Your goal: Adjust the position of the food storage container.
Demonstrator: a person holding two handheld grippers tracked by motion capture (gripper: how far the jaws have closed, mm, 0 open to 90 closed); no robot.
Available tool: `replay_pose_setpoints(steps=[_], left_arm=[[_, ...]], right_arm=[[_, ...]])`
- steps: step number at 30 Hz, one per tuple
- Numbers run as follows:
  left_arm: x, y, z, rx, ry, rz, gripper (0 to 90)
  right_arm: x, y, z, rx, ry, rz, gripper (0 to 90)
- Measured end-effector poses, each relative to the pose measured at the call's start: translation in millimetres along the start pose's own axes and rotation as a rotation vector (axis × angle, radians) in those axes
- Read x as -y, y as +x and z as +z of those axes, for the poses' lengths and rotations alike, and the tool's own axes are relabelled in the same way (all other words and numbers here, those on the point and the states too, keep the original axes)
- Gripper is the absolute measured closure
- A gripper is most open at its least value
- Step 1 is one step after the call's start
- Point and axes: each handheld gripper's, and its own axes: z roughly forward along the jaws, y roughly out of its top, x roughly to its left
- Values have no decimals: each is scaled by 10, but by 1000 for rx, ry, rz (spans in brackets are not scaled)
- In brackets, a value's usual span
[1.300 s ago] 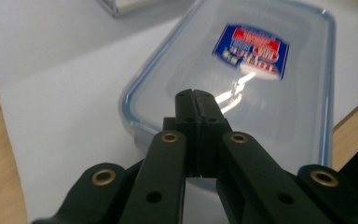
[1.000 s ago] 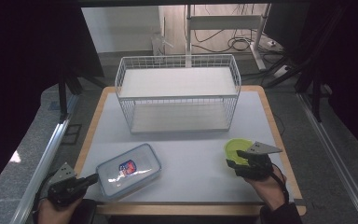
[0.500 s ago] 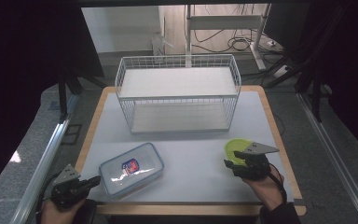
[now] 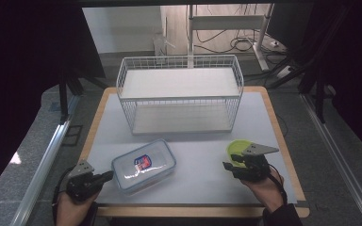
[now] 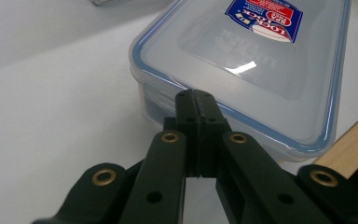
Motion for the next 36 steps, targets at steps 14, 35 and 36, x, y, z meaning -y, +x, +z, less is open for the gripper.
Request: replay_pose_setpoints(steps=[14, 35, 36], left_arm=[[-310, -29, 382, 20, 7, 25, 900], [-692, -92, 842, 56, 1, 85, 900], [-711, -101, 867, 58, 1, 89, 900]], right_arm=[[-56, 71, 77, 4, 7, -26, 540], [-106, 113, 278, -5, 31, -58, 613], [-108, 120, 290, -7, 28, -59, 613]])
